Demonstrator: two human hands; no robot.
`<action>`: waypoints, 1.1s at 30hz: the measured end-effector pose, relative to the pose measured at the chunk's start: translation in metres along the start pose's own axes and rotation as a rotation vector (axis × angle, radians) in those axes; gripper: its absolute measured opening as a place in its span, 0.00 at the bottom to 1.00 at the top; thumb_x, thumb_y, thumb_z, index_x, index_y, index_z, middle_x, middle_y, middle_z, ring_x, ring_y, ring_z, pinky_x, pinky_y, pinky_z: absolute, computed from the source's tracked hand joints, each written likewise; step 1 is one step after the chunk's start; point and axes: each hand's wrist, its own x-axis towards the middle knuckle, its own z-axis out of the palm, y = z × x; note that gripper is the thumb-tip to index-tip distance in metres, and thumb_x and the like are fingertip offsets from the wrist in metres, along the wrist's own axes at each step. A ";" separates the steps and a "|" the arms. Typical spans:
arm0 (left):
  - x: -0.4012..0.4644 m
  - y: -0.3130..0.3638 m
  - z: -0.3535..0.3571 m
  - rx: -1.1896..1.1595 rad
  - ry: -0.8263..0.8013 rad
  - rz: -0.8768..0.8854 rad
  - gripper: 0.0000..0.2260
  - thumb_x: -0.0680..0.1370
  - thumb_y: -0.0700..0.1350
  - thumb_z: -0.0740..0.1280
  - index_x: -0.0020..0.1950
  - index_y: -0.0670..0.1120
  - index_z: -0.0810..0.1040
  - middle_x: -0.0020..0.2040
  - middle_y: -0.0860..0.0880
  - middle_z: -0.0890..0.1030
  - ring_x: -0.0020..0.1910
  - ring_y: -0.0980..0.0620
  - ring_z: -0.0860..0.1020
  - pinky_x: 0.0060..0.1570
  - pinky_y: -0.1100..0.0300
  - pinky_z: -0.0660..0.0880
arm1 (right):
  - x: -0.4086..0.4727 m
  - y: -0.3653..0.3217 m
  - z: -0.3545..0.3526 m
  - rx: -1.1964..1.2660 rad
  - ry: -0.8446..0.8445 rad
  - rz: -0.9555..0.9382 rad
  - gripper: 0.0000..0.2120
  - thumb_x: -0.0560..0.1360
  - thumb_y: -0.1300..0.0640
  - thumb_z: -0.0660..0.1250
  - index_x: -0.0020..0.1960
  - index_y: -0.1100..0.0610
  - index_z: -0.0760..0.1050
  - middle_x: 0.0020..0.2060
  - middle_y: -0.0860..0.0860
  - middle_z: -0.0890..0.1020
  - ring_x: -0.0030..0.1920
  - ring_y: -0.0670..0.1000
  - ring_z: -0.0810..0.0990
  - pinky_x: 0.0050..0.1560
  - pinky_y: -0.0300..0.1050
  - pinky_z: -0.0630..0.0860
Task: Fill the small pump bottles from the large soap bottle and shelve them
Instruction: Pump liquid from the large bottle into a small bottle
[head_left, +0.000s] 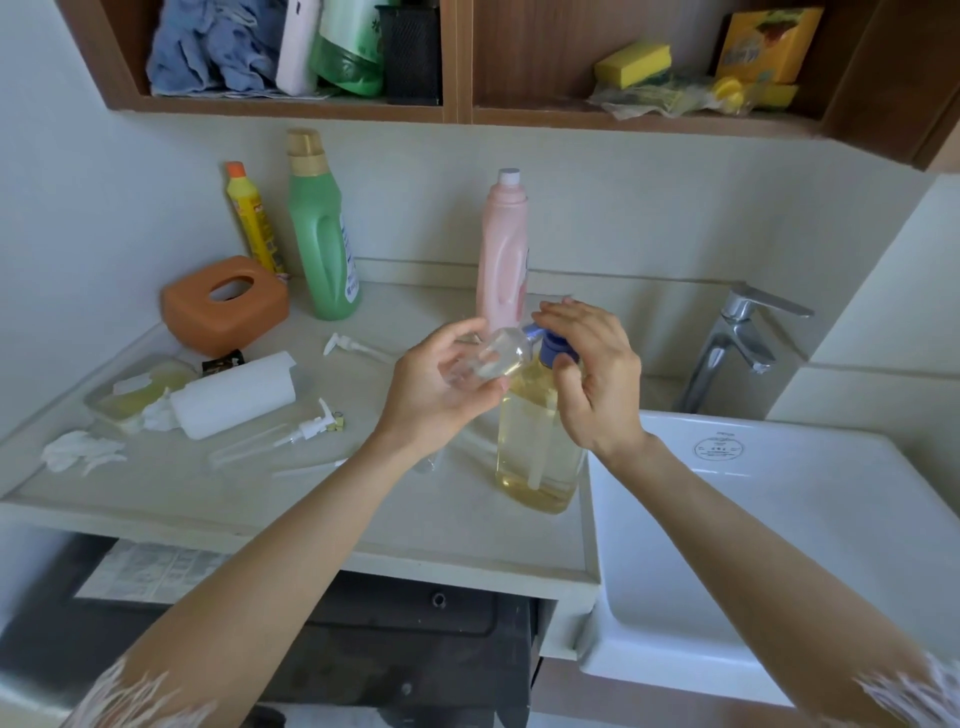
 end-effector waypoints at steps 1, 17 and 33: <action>0.001 0.001 0.000 0.012 0.015 0.004 0.20 0.69 0.34 0.76 0.56 0.50 0.75 0.49 0.49 0.83 0.40 0.61 0.80 0.46 0.69 0.75 | 0.002 -0.002 -0.002 -0.004 -0.012 0.009 0.20 0.70 0.60 0.55 0.54 0.64 0.81 0.54 0.56 0.82 0.60 0.57 0.76 0.65 0.38 0.67; -0.010 0.000 0.005 -0.081 0.043 0.090 0.22 0.69 0.38 0.77 0.58 0.54 0.77 0.54 0.55 0.82 0.43 0.57 0.82 0.49 0.66 0.76 | 0.003 0.010 0.002 0.071 0.126 -0.105 0.16 0.74 0.64 0.57 0.53 0.70 0.78 0.53 0.61 0.80 0.59 0.57 0.76 0.64 0.42 0.69; -0.006 0.001 0.003 0.017 0.086 0.043 0.20 0.66 0.35 0.78 0.48 0.53 0.74 0.49 0.51 0.83 0.45 0.57 0.80 0.49 0.64 0.76 | 0.017 0.000 -0.012 0.043 0.025 -0.030 0.14 0.72 0.67 0.59 0.53 0.66 0.80 0.52 0.56 0.82 0.55 0.55 0.79 0.60 0.37 0.70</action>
